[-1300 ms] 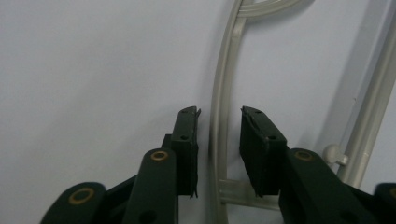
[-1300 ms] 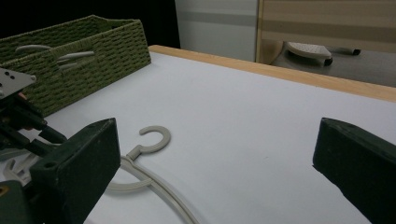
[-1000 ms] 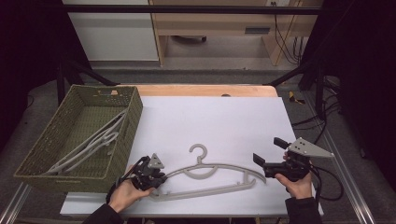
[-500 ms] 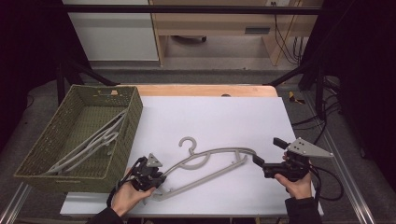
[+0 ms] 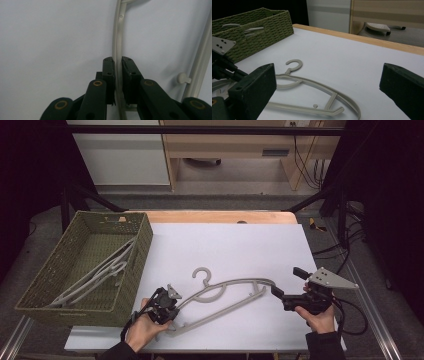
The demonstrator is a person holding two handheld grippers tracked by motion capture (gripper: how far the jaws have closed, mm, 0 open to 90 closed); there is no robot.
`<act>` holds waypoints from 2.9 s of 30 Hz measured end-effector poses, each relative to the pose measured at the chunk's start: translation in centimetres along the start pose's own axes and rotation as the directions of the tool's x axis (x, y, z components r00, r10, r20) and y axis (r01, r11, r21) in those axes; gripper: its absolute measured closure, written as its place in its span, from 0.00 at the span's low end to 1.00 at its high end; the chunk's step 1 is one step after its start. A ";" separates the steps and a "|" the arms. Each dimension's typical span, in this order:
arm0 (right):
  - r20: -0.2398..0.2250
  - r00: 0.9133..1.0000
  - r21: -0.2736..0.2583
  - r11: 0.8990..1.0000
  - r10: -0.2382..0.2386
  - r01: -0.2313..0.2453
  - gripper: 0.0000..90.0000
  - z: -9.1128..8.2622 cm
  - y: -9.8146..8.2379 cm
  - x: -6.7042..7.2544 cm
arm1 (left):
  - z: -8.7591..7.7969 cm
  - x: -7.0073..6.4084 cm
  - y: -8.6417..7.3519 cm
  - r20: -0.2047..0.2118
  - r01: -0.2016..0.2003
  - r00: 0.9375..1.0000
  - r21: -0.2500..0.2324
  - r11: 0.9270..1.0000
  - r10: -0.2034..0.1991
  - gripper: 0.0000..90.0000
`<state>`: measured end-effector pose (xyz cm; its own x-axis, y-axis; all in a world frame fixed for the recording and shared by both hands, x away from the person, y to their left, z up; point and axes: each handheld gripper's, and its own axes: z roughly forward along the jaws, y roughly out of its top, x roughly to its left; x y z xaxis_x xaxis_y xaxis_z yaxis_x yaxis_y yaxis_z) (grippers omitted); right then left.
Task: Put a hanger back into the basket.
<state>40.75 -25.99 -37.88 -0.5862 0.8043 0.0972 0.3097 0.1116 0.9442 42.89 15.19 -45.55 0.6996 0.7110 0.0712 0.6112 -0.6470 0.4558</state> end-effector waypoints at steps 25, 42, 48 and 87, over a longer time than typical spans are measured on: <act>-0.003 1.000 -0.002 1.000 0.008 -0.008 0.01 -0.2 -0.1 -0.3 | -3.8 1.1 -1.3 0.035 0.043 0.999 -0.230 0.972 -0.036 0.92; 0.005 1.000 -0.016 1.000 0.013 -0.013 0.01 -0.6 0.0 -0.6 | -8.2 2.0 -1.2 -0.052 0.023 0.998 -0.313 0.949 -0.041 0.92; 0.008 1.000 -0.017 1.000 0.016 -0.016 0.01 -0.7 0.0 -0.7 | -9.7 2.8 -1.3 -0.074 0.034 0.995 -0.342 0.939 -0.063 0.92; 0.030 0.999 -0.017 1.000 0.020 -0.019 0.01 -0.6 -0.2 -0.9 | -16.9 12.2 -2.0 -0.185 0.087 0.967 -0.418 0.904 -0.178 0.92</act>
<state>40.77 -27.06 -37.92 -0.5576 0.8233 0.1066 0.3086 0.0863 0.9473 43.91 29.80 -30.61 0.4990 0.8533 0.1513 0.4586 -0.4082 0.7894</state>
